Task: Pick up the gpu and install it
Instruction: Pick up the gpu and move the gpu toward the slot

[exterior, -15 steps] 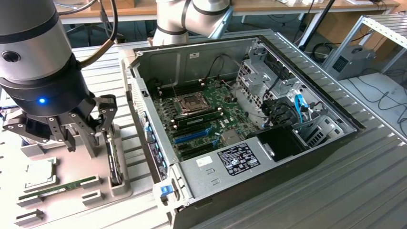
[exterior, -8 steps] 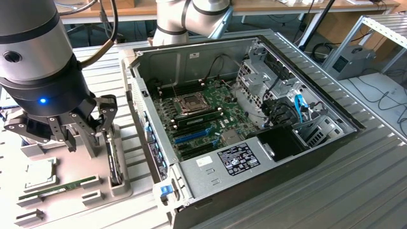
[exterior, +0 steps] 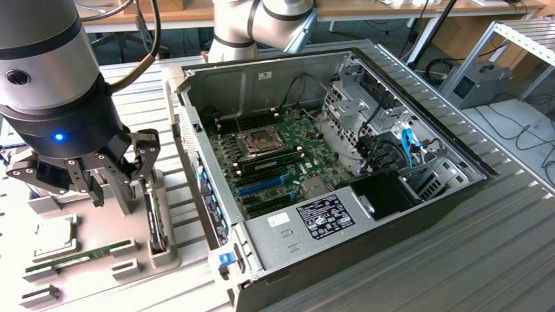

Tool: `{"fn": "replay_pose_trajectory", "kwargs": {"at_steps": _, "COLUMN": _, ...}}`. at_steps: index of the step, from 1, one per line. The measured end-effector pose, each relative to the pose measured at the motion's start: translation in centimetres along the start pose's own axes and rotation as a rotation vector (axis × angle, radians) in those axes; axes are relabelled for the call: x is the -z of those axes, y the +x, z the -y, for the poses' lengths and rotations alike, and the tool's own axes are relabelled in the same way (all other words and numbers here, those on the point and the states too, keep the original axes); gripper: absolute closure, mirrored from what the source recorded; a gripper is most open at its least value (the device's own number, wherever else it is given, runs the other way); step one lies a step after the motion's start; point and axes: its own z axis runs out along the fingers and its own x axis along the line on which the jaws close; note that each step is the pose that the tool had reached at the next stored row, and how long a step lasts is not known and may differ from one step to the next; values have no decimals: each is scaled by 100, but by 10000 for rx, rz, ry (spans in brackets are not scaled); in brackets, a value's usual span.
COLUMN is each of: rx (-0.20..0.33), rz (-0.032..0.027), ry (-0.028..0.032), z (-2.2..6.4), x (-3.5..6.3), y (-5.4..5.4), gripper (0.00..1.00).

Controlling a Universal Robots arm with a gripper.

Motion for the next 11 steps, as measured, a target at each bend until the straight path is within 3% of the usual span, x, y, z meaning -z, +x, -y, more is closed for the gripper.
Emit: {"fn": "replay_pose_trajectory", "kwargs": {"at_steps": 11, "rx": 1, "rz": 4, "ry": 53, "z": -15, "x": -14, "y": 2, "gripper": 58}}
